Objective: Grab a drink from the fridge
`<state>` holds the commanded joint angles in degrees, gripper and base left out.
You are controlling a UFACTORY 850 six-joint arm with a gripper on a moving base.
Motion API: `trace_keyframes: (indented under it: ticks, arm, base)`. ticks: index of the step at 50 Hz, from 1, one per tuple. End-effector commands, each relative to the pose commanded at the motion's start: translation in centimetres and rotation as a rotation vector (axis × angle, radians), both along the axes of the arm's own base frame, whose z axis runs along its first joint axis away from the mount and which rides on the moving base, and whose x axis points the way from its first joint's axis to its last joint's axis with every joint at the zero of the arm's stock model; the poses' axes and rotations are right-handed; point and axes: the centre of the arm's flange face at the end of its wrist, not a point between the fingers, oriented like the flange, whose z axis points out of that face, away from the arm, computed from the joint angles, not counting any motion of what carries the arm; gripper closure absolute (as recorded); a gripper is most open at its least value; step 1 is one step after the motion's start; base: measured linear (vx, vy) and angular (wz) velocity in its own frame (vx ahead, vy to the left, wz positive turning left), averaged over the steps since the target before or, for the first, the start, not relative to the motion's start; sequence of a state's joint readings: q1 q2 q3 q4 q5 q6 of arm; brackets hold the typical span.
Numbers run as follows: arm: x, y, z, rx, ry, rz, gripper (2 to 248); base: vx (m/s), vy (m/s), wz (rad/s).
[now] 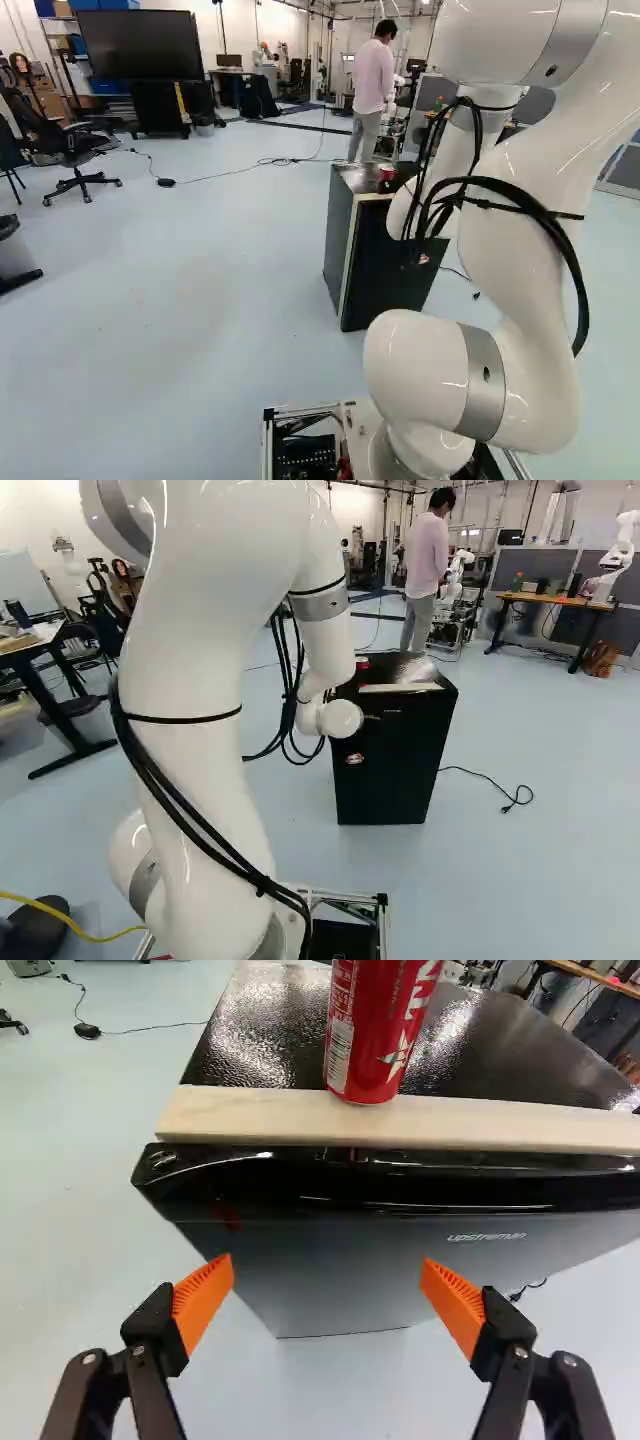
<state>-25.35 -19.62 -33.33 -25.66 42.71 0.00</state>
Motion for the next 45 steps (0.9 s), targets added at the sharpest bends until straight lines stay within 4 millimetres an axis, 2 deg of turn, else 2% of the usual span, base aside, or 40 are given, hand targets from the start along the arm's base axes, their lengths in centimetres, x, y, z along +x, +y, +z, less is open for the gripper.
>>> trace_keyframes:
  ticks: [16, 29, 45]
  arm:
    - [-3.0, 0.4, 0.3, 0.007, -0.002, -0.022, 3]
    - [-5.1, 0.7, 1.0, 0.01, -0.066, -0.036, 3]
    - [-5.2, 1.0, 2.3, 0.007, -0.219, -0.025, 3]
  base:
    - [0.0, 0.0, 0.0]
    - [0.0, 0.0, 0.0]
    - [0.0, 0.0, 0.0]
